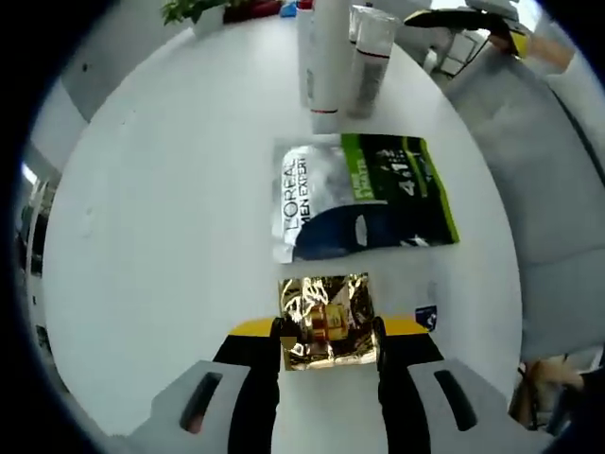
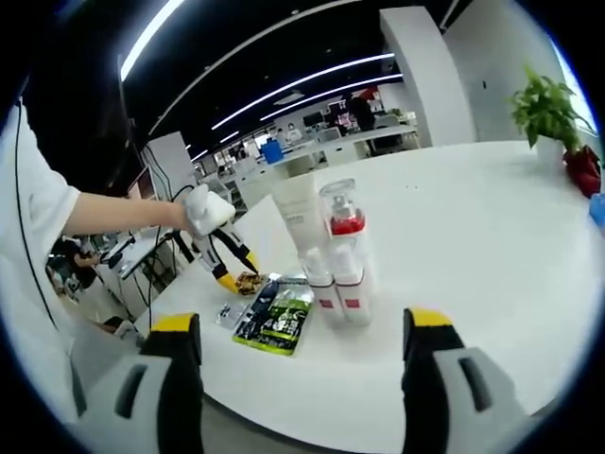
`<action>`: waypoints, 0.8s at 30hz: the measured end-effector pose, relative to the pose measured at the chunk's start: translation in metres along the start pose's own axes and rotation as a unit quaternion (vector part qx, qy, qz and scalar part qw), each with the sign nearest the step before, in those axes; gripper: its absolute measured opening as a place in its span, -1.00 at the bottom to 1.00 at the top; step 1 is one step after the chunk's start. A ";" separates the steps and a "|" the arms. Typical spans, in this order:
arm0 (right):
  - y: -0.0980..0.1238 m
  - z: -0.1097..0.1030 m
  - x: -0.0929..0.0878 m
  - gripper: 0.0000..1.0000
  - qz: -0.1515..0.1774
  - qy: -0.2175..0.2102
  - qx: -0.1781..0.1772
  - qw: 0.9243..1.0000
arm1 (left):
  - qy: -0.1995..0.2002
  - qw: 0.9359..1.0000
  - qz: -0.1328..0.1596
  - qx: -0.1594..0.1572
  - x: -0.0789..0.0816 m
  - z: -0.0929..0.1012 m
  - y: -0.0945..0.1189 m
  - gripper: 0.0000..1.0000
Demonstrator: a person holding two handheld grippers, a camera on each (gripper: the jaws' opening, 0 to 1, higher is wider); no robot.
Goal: Arrange the skincare products in the storage area until every visible bottle or jar stands upright without overlapping.
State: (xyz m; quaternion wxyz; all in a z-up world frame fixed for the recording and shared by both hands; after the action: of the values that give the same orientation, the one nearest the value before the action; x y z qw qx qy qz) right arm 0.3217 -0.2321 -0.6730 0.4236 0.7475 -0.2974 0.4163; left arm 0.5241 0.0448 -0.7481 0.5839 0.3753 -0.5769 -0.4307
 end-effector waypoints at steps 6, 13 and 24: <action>0.000 0.000 0.000 0.76 -0.001 0.001 -0.002 1.000 | -0.006 1.000 -0.006 0.007 -0.002 0.001 -0.006 -0.25; -0.001 0.000 0.000 0.76 -0.004 0.003 -0.001 1.000 | -0.012 1.000 -0.002 0.012 -0.002 0.000 -0.005 -0.25; -0.001 -0.001 -0.001 0.76 -0.007 0.005 0.001 1.000 | -0.018 1.000 -0.011 0.013 -0.001 0.002 -0.005 -0.17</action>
State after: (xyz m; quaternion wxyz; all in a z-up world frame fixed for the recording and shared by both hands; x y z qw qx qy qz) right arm 0.3218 -0.2304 -0.6737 0.4273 0.7477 -0.2903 0.4173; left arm 0.5219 0.0442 -0.7530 0.5638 0.3810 -0.5888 -0.4362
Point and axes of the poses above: the point that each gripper's makers call its tool centre point, and the gripper's own axes: y roughly backward along the fingers, z roughly to its right, x roughly out of its top, the point moved 8 cm from there along y, roughly backward along the fingers
